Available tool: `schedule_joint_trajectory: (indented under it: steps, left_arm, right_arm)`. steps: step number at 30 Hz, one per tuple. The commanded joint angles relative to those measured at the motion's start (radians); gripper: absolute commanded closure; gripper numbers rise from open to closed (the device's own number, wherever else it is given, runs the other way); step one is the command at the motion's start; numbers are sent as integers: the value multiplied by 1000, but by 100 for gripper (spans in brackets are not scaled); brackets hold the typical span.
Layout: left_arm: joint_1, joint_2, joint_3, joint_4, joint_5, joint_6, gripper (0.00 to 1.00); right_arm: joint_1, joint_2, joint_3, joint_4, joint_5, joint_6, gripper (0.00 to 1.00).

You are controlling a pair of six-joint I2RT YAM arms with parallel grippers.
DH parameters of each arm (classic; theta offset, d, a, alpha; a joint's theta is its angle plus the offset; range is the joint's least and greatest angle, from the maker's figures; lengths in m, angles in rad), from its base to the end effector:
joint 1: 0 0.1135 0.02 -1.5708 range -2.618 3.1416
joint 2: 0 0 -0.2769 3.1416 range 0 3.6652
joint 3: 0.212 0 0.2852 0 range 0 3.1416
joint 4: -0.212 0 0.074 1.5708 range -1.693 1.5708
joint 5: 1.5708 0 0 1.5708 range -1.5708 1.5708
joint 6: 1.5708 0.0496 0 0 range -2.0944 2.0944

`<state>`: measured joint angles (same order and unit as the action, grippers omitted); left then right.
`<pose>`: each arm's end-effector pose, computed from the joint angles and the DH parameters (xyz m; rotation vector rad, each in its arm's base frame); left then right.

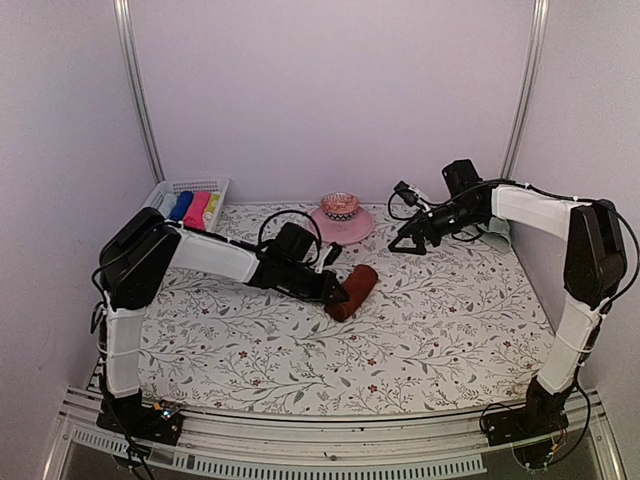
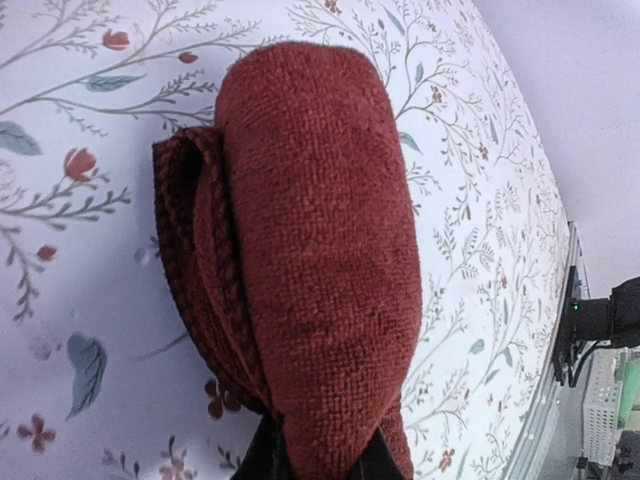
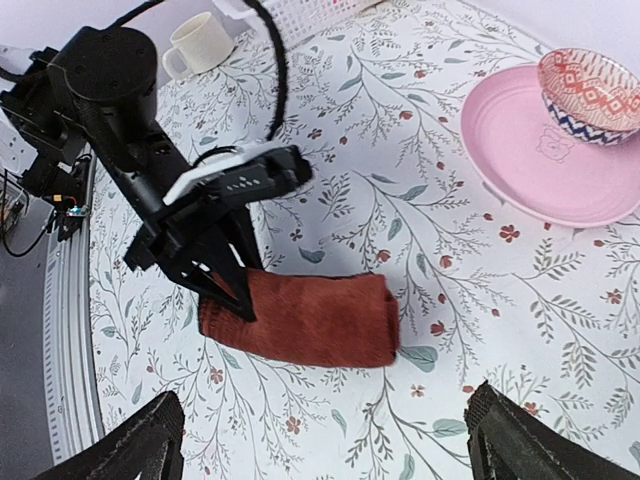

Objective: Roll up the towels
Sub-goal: Pick up the towel from the center of the board, then place the towel in the storage box.

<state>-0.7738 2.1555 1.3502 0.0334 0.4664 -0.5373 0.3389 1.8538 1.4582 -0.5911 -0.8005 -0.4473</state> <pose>0.3378 -0.3612 0.1024 0.5540 2.4986 -1.1348 0.4009 0.1790 0.2368 -1.1807 2.0640 0.9581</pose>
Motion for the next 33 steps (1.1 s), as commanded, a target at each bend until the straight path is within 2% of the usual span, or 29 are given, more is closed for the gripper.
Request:
schedule_joint_trajectory:
  steps: [1, 9, 16, 19, 27, 33]
  left_arm:
    - [36, -169, -75, -32, -72, 64, 100]
    - [198, -405, -209, -87, -129, 144, 100]
    - [427, -523, -169, -223, -113, 295, 100]
    - [528, -536, -122, -289, -156, 366, 100]
    - [804, -493, -55, -368, -69, 449, 100]
    - [903, -395, 13, -425, -5, 464, 100]
  right_arm:
    - [-37, -36, -16, -20, 7, -18, 1]
    - [-49, -42, -32, -2, 26, -12, 1]
    - [-48, -52, -44, 6, 34, -10, 1]
    - [-49, -62, -55, 15, 35, -11, 1]
    - [-49, -48, -73, 28, 21, -4, 1]
    - [-49, -28, -75, 30, 14, 1, 1]
